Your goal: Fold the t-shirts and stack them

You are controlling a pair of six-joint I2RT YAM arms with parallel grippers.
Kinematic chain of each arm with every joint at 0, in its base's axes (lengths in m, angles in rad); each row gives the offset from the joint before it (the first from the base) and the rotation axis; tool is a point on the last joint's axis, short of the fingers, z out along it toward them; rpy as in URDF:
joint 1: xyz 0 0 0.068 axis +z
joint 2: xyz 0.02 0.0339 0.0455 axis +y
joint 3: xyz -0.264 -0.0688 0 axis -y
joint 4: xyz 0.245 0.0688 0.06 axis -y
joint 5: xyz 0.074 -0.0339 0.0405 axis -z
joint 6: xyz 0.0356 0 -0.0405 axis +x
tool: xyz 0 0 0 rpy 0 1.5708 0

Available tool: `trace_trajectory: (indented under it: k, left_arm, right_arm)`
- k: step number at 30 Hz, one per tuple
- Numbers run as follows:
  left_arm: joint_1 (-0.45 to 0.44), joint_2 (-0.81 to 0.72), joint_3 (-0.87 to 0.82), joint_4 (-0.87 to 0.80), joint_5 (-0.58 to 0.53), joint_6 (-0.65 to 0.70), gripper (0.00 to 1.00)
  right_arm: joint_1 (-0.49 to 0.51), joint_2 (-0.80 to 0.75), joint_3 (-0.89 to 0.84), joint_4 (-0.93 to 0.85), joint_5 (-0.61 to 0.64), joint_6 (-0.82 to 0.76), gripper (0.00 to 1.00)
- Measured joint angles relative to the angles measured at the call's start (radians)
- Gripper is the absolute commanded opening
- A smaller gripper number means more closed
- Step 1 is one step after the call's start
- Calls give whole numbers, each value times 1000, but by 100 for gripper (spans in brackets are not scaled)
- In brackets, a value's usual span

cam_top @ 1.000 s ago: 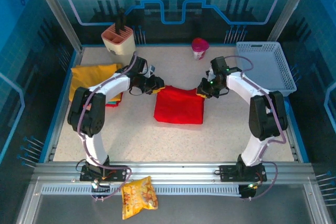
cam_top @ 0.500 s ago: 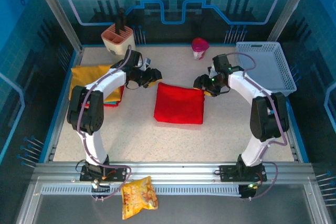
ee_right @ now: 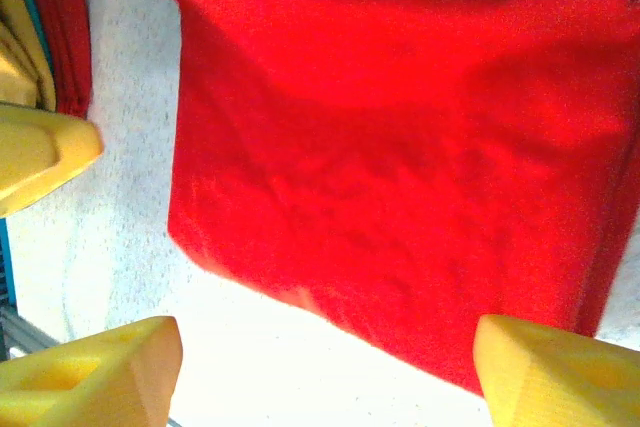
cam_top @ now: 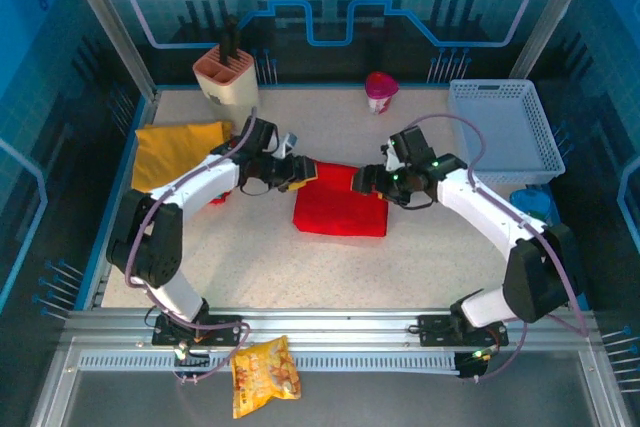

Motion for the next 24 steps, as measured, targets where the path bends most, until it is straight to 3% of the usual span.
trace_trajectory:
  k: [11, 24]
  left_arm:
    - [-77, 34, -88, 135, -1, -81, 45]
    - [-121, 104, -254, 253, -8, -114, 43]
  right_arm:
    - [31, 58, -210, 266, -64, 128, 71]
    - [43, 64, -419, 457, -50, 213, 70]
